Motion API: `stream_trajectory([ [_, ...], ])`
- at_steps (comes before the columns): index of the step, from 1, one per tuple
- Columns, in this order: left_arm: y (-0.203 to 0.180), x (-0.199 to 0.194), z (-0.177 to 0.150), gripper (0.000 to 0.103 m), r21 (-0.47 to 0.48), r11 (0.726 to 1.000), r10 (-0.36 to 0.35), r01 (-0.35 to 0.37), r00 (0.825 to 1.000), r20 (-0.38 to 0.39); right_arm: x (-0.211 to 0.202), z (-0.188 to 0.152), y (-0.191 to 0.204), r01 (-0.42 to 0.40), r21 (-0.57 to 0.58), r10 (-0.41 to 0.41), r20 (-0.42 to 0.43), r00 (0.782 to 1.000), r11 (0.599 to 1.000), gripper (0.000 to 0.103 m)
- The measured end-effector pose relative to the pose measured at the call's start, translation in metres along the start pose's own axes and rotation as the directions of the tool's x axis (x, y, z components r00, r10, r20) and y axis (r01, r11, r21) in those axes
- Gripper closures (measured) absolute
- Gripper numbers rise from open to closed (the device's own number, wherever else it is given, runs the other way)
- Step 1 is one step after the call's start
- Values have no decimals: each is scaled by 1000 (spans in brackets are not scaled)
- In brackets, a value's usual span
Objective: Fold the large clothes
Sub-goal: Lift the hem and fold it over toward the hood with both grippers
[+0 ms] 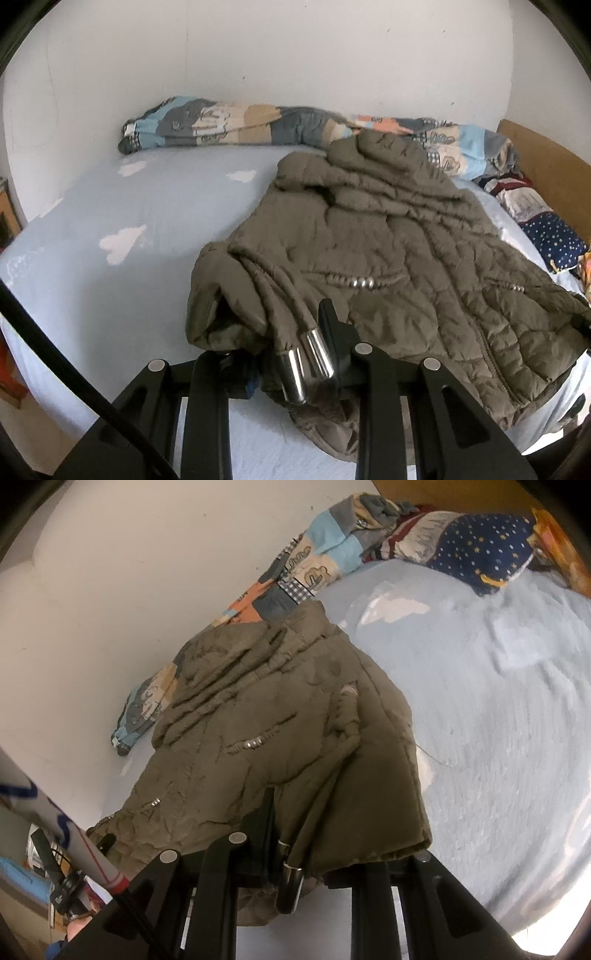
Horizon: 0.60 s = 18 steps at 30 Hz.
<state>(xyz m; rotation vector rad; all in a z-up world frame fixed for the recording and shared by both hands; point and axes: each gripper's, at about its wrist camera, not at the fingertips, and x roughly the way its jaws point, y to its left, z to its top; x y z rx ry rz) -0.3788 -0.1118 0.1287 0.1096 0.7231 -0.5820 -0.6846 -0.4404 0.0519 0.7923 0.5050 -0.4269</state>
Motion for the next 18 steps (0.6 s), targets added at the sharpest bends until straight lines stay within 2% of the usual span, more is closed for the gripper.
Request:
stream_trajectory([
  [8, -10, -17, 49, 76, 28, 999, -25, 23, 996, 86, -20, 35, 27, -46, -66, 50, 63, 997, 997, 85],
  [18, -17, -5, 133, 76, 29, 998, -53, 50, 991, 126, -25, 102, 65, -75, -130, 92, 126, 988, 989, 85],
])
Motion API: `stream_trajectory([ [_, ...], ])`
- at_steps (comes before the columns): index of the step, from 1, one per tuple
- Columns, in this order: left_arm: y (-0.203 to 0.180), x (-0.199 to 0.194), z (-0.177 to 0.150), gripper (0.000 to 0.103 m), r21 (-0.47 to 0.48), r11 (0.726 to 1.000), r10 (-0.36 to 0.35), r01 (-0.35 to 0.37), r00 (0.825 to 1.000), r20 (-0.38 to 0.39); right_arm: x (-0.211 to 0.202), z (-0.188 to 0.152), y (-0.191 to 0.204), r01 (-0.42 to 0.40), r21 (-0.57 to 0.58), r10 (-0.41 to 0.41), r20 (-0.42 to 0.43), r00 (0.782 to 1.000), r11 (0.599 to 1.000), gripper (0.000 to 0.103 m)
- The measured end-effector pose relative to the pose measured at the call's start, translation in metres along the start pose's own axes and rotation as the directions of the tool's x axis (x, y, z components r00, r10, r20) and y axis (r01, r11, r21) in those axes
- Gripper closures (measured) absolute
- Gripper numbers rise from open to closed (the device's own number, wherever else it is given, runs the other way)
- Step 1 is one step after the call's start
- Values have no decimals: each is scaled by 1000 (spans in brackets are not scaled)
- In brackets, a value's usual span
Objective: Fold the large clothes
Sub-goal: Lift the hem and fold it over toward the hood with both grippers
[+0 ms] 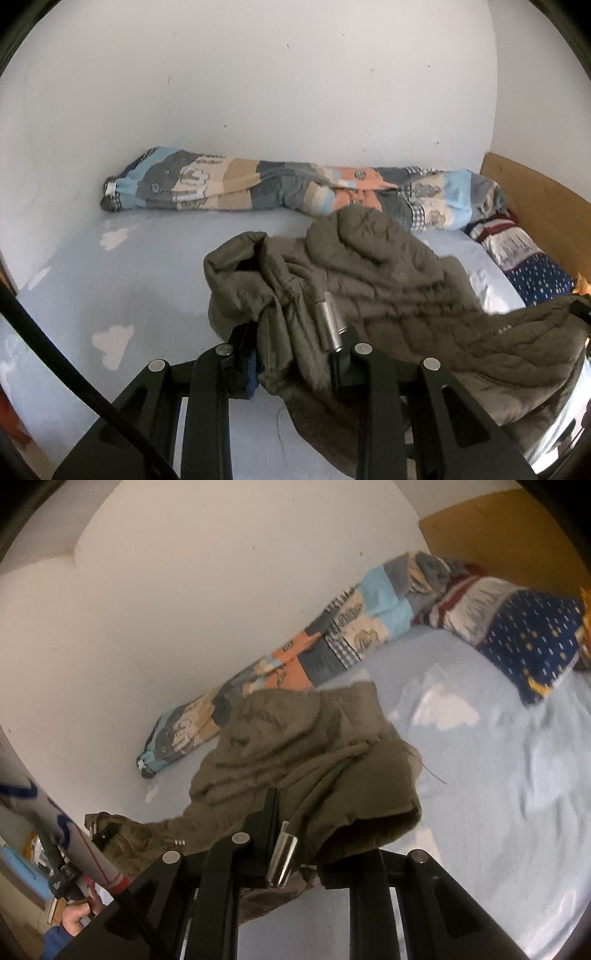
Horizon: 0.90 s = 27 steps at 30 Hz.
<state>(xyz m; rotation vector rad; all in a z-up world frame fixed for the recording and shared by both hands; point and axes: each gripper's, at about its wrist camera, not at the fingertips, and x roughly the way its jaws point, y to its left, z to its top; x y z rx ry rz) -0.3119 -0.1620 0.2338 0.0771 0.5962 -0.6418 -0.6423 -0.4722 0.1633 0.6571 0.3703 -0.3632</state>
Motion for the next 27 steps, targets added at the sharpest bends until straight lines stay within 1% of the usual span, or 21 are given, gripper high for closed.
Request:
stream_trajectory([
  [4, -2, 25, 44, 73, -33, 999, -12, 12, 1000, 23, 19, 41, 8, -18, -9, 18, 25, 1000, 1000, 86],
  [7, -4, 50, 77, 69, -45, 999, 3, -1, 999, 52, 41, 74, 11, -20, -16, 20, 41, 999, 1000, 86],
  [9, -4, 70, 98, 55, -55, 998, 33, -29, 997, 65, 63, 98, 13, -8, -28, 9, 44, 999, 1000, 86],
  [10, -3, 81, 109, 51, -60, 997, 48, -43, 996, 77, 74, 108, 12, -3, -28, 4, 43, 999, 1000, 86],
  [12, -1, 97, 127, 37, -68, 995, 82, -75, 992, 99, 103, 131, 7, 7, -22, -7, 33, 999, 1000, 86],
  [15, 4, 117, 154, 30, -85, 993, 97, -87, 988, 124, 148, 160, -4, 38, -8, -38, 15, 999, 999, 86],
  [17, 7, 128, 166, 30, -94, 990, 120, -108, 983, 138, 173, 175, -13, 56, 0, -56, 2, 998, 998, 86],
  [18, 8, 136, 172, 30, -99, 989, 121, -107, 983, 142, 192, 184, -18, 72, 5, -72, -5, 997, 997, 86],
  [21, 7, 155, 178, 30, -109, 990, 104, -90, 987, 127, 231, 200, -26, 115, -10, -115, -16, 993, 993, 86],
  [23, 1, 167, 172, 30, -109, 992, 77, -65, 991, 110, 260, 210, -34, 139, 2, -138, -33, 990, 990, 86],
  [25, -13, 190, 161, 30, -76, 997, 38, -33, 997, 63, 286, 215, -40, 163, 8, -162, -58, 985, 987, 86],
  [27, -31, 215, 146, 30, -27, 1000, 7, -7, 1000, -1, 308, 217, -46, 192, 8, -191, -79, 978, 981, 86],
])
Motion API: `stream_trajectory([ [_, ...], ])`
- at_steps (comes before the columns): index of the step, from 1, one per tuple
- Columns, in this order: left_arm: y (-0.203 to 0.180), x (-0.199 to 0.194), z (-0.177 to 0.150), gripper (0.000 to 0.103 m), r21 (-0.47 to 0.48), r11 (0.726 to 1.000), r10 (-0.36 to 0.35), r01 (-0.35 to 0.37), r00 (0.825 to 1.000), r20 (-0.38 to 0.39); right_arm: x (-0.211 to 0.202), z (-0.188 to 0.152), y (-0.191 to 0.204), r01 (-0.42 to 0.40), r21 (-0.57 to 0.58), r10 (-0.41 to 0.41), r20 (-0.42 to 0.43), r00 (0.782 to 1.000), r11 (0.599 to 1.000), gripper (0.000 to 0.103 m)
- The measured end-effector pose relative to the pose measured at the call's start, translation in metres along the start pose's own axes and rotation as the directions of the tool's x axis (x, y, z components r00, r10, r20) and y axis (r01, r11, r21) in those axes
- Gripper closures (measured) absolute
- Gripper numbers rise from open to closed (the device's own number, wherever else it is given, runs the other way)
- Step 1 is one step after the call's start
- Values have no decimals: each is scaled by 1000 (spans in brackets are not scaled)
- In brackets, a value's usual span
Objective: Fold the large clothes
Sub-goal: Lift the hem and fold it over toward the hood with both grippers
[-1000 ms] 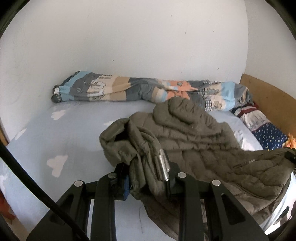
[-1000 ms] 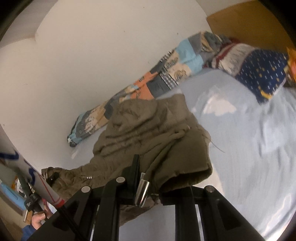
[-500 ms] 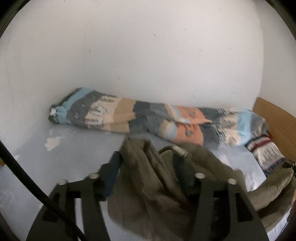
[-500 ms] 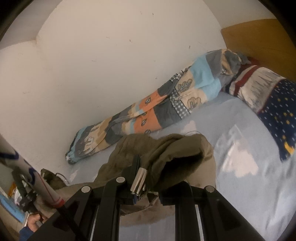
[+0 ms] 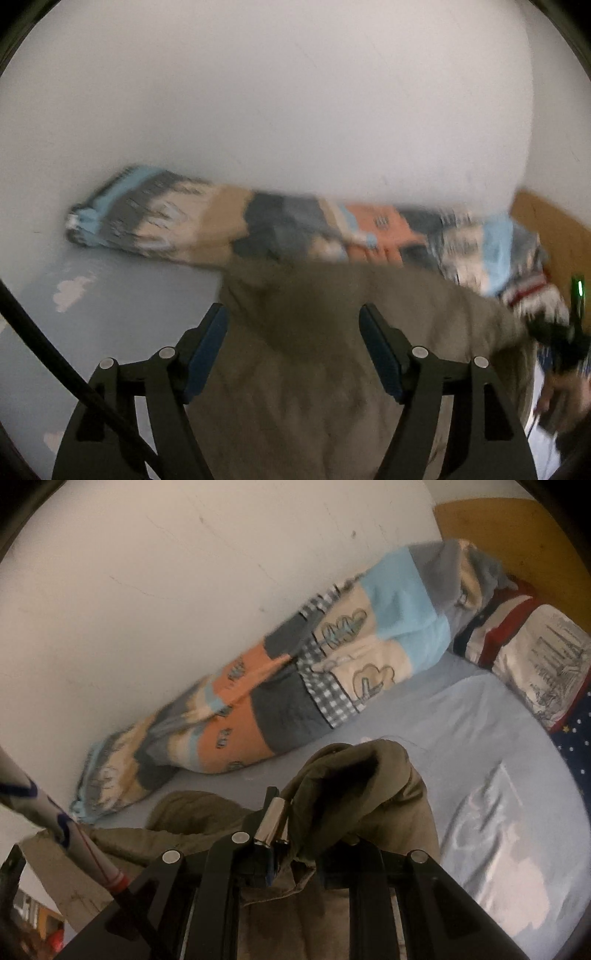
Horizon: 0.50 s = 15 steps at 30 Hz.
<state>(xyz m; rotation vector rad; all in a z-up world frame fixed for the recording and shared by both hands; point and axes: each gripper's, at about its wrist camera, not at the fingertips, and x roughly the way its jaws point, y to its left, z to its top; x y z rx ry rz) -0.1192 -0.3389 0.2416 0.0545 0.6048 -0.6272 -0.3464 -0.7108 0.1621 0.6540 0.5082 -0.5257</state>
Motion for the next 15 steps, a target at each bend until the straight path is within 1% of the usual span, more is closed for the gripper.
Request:
stream_trajectory([
  [2, -17, 36, -18, 30, 56, 998, -21, 26, 996, -86, 22, 1, -4, 26, 9, -26, -23, 999, 1000, 85],
  [3, -23, 52, -26, 30, 80, 997, -13, 23, 992, -125, 31, 2, -6, 35, 14, -34, -36, 999, 999, 85],
  [4, -29, 71, -35, 30, 106, 994, 13, 4, 986, -164, 39, 2, -8, 45, 16, -45, -47, 998, 999, 85],
  [7, -38, 109, -53, 30, 151, 988, 67, -37, 978, -196, 60, -1, -16, 64, 32, -61, -81, 995, 997, 85],
  [10, -38, 132, -58, 30, 146, 988, 74, -42, 973, -217, 73, -2, -27, 48, 64, -40, -121, 992, 997, 81],
  [12, -37, 141, -59, 30, 135, 990, 69, -38, 970, -231, 70, -2, -33, -4, 98, 16, -116, 993, 995, 66],
  [13, -37, 144, -61, 30, 136, 990, 71, -40, 969, -236, 66, -2, -36, -31, 118, 44, -109, 993, 993, 62],
  [14, -36, 145, -63, 30, 136, 990, 74, -43, 969, -235, 58, -1, -40, -63, 140, 77, -91, 993, 988, 53],
  [15, -35, 146, -64, 30, 134, 990, 75, -44, 969, -234, 48, 1, -44, -91, 155, 103, -66, 993, 984, 40],
])
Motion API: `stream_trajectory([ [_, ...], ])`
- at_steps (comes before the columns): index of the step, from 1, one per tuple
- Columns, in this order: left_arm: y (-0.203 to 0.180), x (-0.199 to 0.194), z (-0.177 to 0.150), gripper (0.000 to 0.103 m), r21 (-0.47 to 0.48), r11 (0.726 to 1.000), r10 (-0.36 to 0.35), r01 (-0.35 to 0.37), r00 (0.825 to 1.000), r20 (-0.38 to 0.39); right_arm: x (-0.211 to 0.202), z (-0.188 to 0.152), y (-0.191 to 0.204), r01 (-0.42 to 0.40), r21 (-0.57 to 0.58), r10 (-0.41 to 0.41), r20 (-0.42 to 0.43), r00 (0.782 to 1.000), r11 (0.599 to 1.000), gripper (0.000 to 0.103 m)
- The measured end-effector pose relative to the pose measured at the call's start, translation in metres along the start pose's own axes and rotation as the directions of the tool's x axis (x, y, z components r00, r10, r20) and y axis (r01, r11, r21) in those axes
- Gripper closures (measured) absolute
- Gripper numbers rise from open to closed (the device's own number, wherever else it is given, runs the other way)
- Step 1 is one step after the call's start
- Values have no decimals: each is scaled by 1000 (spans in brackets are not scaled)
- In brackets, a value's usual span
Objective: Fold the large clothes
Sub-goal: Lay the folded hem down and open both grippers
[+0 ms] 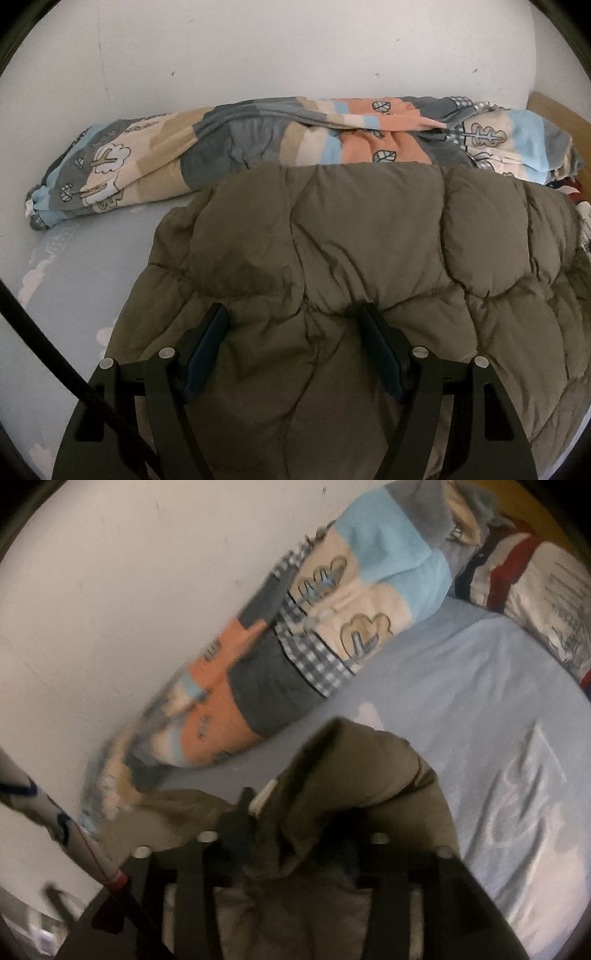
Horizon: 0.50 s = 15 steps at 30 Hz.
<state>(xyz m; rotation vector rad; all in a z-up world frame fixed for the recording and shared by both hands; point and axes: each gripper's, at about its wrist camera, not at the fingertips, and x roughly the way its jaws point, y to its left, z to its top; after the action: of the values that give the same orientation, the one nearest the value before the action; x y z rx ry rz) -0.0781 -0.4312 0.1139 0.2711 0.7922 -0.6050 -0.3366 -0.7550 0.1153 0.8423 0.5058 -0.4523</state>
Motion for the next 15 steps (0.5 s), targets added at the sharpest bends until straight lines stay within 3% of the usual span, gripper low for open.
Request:
stream_trajectory([
  [2, 2, 1, -1, 30, -12, 1000, -9, 9, 1000, -2, -17, 1, -2, -43, -6, 43, 31, 999, 999, 28],
  [5, 2, 8, 1, 28, -18, 1000, -7, 6, 1000, -6, -36, -6, 5, -61, -89, 64, 30, 997, 994, 28],
  [11, 3, 17, 1, 22, -25, 1000, 12, -12, 1000, -24, 0, -52, 32, 83, -339, -108, -53, 993, 937, 29],
  [13, 5, 21, 2, 18, -42, 999, 8, -9, 999, -33, 25, -68, 36, 169, -425, -216, -66, 974, 889, 29],
  [15, 8, 27, 1, 15, -56, 998, 7, -9, 999, -38, 49, -82, 32, 200, -468, -273, -94, 957, 861, 25],
])
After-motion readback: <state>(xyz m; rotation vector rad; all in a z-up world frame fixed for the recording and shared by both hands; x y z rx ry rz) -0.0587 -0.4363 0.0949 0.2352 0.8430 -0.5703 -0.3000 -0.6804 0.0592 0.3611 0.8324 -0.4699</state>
